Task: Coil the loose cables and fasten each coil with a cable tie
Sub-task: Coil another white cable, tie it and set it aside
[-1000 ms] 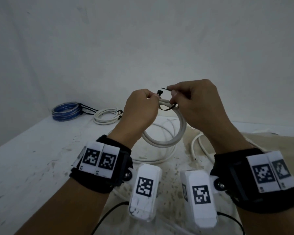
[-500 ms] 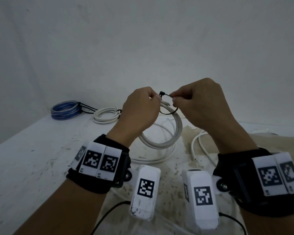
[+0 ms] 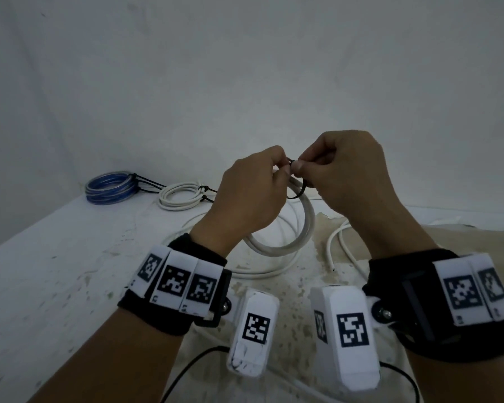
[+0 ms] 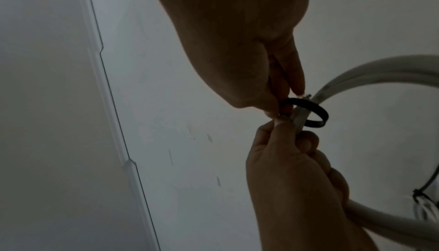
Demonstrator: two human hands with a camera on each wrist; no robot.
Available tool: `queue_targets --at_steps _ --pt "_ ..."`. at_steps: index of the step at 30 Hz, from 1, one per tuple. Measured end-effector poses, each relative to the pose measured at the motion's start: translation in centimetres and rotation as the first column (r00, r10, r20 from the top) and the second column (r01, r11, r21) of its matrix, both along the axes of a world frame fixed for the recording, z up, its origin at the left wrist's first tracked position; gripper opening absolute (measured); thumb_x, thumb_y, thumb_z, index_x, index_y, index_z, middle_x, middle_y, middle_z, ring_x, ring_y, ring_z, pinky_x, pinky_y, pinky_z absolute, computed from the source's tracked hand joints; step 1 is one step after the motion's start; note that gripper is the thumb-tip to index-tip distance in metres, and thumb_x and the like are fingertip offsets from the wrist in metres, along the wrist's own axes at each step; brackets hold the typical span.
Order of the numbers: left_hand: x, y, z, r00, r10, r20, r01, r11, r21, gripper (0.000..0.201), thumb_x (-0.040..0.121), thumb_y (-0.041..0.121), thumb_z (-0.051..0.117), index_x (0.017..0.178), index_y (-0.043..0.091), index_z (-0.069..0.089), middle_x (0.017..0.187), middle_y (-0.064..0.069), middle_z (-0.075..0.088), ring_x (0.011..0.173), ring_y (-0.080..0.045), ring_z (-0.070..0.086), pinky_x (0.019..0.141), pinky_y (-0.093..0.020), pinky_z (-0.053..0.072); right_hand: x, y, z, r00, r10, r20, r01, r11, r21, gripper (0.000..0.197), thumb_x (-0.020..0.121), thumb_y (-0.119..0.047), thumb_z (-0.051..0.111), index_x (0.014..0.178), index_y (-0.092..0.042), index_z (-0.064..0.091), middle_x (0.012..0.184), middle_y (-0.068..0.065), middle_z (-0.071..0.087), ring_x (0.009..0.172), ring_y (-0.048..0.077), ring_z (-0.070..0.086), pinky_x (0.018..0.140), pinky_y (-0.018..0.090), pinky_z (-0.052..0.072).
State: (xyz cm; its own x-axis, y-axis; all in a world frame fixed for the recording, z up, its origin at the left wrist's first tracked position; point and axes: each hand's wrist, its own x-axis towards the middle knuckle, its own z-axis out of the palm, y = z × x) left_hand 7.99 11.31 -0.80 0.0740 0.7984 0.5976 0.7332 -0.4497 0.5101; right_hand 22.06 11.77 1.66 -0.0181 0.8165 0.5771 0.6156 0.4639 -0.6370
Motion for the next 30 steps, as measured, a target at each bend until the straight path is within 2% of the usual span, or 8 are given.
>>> queue_targets --at_steps 2,5,10,15,18,22,26,30 --pt "-0.3 0.0 0.1 0.998 -0.042 0.047 0.041 0.999 0.031 0.019 0.099 0.026 0.05 0.081 0.029 0.055 0.053 0.013 0.049 0.051 -0.005 0.045 0.056 -0.027 0.032 0.0 -0.1 0.0 0.989 0.051 -0.136 -0.057 0.998 -0.039 0.014 0.077 -0.027 0.08 0.075 -0.018 0.071 0.066 0.002 0.071 0.067 0.017 0.07 0.071 0.039 0.06" --pt "-0.3 -0.1 0.4 0.994 -0.09 0.065 0.087 0.995 0.047 0.021 0.1 0.026 0.05 0.08 0.026 0.056 0.055 0.011 0.05 0.051 -0.006 0.045 0.056 -0.028 0.033 0.2 -0.5 0.4 0.945 0.088 -0.314 -0.154 0.969 -0.191 0.017 0.082 -0.03 0.075 0.076 -0.014 0.075 0.076 0.006 0.074 0.071 0.015 0.069 0.064 0.029 0.058" --pt "0.4 -0.5 0.5 0.988 -0.146 0.043 0.144 0.989 0.036 0.019 0.1 0.029 0.049 0.086 0.025 0.061 0.074 0.006 0.065 0.074 -0.015 0.062 0.069 -0.039 0.05 0.6 -0.5 0.7 0.776 0.055 -0.628 -0.329 0.886 -0.328 0.012 0.085 -0.019 0.071 0.074 -0.014 0.071 0.076 -0.001 0.073 0.084 0.021 0.067 0.076 0.036 0.054" --pt "1.2 -0.9 0.1 0.974 -0.222 0.038 0.221 0.975 0.024 0.02 0.092 0.037 0.045 0.081 0.027 0.058 0.068 0.009 0.061 0.066 -0.014 0.057 0.063 -0.034 0.045 0.4 0.3 0.3 0.886 0.02 -0.463 -0.148 0.959 -0.241 0.029 0.097 -0.022 0.057 0.073 -0.004 0.06 0.07 0.011 0.053 0.066 0.024 0.055 0.069 0.042 0.052" --pt "1.6 -0.9 -0.2 0.977 -0.209 0.041 0.209 0.978 -0.006 0.021 0.095 0.037 0.047 0.081 0.027 0.059 0.07 0.011 0.062 0.069 -0.01 0.058 0.062 -0.032 0.042 0.8 0.6 0.0 0.904 -0.044 -0.426 -0.063 0.97 -0.235 0.035 0.099 -0.024 0.054 0.08 0.004 0.062 0.067 0.009 0.056 0.062 0.021 0.061 0.068 0.041 0.058" --pt "1.2 -0.3 -0.1 0.987 -0.11 0.119 0.115 0.993 -0.032 0.025 0.1 0.028 0.05 0.076 0.029 0.057 0.071 0.014 0.059 0.067 -0.003 0.054 0.061 -0.026 0.036 1.2 0.2 0.2 0.878 0.115 -0.464 -0.27 0.921 -0.282 0.029 0.095 -0.028 0.063 0.079 -0.006 0.07 0.066 0.002 0.067 0.066 0.016 0.067 0.07 0.034 0.06" --pt "0.7 -0.5 0.3 0.974 -0.107 0.198 0.121 0.991 -0.061 0.03 0.101 0.027 0.049 0.071 0.03 0.056 0.068 0.014 0.059 0.056 0.005 0.052 0.055 -0.023 0.036 0.8 0.2 0.1 0.896 0.169 -0.41 -0.299 0.914 -0.276 0.023 0.091 -0.02 0.067 0.072 -0.008 0.068 0.067 0.006 0.067 0.07 0.021 0.067 0.078 0.046 0.061" --pt "0.9 -0.5 0.2 0.975 -0.138 0.174 0.155 0.984 -0.084 0.026 0.101 0.026 0.049 0.077 0.026 0.06 0.071 0.01 0.06 0.065 -0.003 0.054 0.059 -0.024 0.038 0.9 0.2 0.0 0.846 0.164 -0.507 -0.348 0.891 -0.292 0.016 0.091 -0.014 0.066 0.079 -0.003 0.068 0.071 0.007 0.064 0.067 0.021 0.062 0.072 0.042 0.059"
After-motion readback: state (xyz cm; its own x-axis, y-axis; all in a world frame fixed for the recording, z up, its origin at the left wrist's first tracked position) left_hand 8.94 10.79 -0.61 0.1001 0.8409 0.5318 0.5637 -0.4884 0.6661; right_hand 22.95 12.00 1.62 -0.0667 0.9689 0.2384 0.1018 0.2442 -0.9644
